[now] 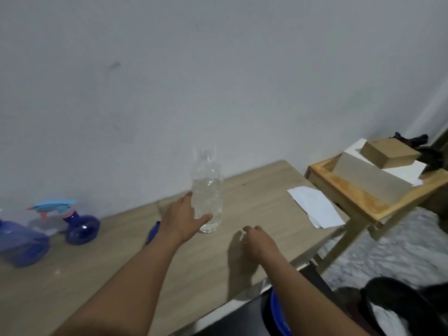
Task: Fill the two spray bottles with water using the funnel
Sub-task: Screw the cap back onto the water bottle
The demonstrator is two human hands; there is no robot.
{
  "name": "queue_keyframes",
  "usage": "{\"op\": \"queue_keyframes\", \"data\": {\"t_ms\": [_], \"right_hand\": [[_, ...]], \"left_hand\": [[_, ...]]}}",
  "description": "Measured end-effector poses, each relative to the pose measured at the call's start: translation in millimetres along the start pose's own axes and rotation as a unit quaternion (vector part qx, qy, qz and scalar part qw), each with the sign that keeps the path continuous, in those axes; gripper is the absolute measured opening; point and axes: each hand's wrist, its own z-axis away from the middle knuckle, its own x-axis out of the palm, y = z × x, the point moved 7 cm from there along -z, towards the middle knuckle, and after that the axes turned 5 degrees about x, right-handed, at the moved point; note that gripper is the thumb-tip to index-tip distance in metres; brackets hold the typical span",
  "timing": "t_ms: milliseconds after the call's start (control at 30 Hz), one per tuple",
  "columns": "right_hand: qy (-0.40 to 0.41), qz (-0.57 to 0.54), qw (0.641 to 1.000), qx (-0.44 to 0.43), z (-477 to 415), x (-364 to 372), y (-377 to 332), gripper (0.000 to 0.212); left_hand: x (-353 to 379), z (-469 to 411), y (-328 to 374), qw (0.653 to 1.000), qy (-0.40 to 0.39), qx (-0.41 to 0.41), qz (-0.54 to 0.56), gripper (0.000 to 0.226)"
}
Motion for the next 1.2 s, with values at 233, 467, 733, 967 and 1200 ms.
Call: {"op": "queue_keyframes", "data": {"t_ms": [233,467,733,967,1200], "right_hand": [[0.021,0.050,0.997,-0.049,-24,7,16,0.021],[0.058,-0.044,0.995,-0.073,-20,-70,-10,0.032],[0.159,-0.234,0.931,-0.230,33,-223,-107,0.025],[0.109,-0.096,0.933,-0.329,31,-234,-170,0.036],[0.092,-0.024,0.933,-0.347,21,-223,-174,0.034]], "left_hand": [[21,-1,-3,0.995,0.041,-0.058,0.072,0.091],[25,3,2,0.985,0.063,-0.092,0.132,0.098],[1,-2,32,0.974,0.123,-0.082,0.170,0.111],[-11,-11,42,0.972,0.138,-0.086,0.169,0.113],[-10,-9,39,0.968,0.138,-0.095,0.190,0.112]]}}
